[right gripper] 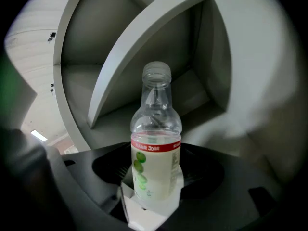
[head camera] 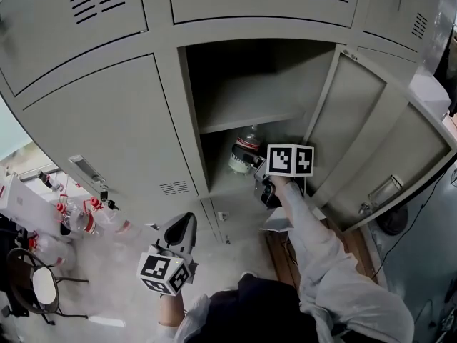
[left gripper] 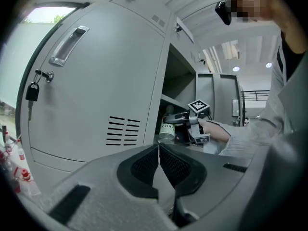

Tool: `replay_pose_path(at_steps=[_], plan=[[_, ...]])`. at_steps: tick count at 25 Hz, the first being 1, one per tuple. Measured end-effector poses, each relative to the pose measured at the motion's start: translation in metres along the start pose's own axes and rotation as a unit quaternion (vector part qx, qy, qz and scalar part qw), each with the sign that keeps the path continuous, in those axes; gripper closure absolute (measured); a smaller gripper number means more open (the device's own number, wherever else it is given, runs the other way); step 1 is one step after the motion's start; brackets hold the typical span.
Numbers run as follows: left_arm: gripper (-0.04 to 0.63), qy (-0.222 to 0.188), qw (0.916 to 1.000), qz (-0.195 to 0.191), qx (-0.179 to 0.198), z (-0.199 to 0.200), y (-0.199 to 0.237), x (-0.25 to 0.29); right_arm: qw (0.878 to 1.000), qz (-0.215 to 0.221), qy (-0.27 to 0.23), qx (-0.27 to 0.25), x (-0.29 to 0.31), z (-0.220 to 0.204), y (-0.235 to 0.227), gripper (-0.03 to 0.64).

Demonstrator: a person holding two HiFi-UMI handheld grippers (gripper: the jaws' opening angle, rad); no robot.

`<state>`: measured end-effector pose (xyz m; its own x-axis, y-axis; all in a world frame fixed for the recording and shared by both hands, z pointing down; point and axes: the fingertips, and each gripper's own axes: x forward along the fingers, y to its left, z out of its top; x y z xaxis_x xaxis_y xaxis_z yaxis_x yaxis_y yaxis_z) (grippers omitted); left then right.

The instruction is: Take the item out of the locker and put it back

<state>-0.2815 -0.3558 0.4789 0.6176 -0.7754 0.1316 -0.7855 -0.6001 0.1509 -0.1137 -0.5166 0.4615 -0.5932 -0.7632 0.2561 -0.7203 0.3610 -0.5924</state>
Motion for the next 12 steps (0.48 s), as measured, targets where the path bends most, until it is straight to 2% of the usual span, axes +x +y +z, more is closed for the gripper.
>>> replay_pose_path(at_steps=[4, 7, 10, 12], plan=[[0.581, 0.001, 1.0, 0.007, -0.001, 0.0, 0.004, 0.0, 0.999, -0.026, -0.016, -0.028, 0.009, 0.016, -0.011, 0.316], [0.581, 0.001, 1.0, 0.009, 0.001, 0.001, 0.006, 0.001, 0.995, -0.061, -0.027, -0.07, 0.014, 0.029, -0.023, 0.316], [0.583, 0.0, 0.9999, 0.012, 0.002, 0.002, 0.01, 0.002, 0.987, -0.098, -0.031, -0.121, 0.019, 0.036, -0.034, 0.316], [0.581, -0.001, 0.9999, 0.013, 0.001, 0.003, 0.012, 0.004, 0.977, -0.128, -0.031, -0.169, 0.023, 0.04, -0.041, 0.316]])
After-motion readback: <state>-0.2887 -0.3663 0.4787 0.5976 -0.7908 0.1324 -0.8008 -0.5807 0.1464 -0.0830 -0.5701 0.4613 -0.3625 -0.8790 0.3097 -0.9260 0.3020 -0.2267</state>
